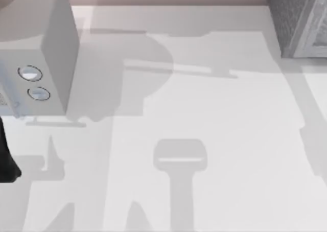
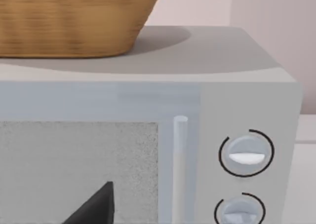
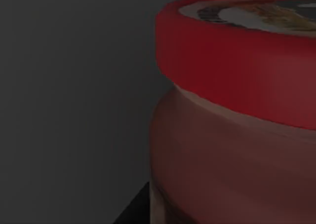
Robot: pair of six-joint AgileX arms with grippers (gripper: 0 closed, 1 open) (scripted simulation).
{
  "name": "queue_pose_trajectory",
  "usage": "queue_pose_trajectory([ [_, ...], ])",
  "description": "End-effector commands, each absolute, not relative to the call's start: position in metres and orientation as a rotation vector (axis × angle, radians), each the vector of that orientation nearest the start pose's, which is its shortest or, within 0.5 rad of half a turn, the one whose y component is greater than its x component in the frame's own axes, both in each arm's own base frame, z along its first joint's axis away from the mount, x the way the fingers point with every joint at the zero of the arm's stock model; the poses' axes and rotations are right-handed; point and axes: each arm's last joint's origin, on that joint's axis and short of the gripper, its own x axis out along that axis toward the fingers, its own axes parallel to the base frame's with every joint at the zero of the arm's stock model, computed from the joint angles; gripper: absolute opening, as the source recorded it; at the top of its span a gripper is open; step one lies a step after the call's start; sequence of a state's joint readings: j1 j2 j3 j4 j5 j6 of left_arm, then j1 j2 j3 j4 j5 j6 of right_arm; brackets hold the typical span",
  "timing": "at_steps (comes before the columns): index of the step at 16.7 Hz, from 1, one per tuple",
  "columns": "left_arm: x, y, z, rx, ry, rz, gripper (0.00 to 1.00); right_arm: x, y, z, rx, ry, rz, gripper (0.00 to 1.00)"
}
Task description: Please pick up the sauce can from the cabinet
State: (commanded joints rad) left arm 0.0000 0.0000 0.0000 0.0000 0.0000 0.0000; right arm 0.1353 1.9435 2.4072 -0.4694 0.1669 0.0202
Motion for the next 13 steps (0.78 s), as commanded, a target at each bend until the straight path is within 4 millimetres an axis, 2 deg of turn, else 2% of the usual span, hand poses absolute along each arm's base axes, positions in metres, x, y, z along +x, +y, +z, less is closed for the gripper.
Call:
queue_pose_trajectory([
  [10,0.106,-0.001,0.16,0.0,0.0,0.0,1.0,0.407,0.06,0.509,0.006,0.004,-0.009,0.0],
  [13,0.106,-0.001,0.16,0.0,0.0,0.0,1.0,0.384,0.06,0.52,0.004,0.012,-0.027,0.0],
])
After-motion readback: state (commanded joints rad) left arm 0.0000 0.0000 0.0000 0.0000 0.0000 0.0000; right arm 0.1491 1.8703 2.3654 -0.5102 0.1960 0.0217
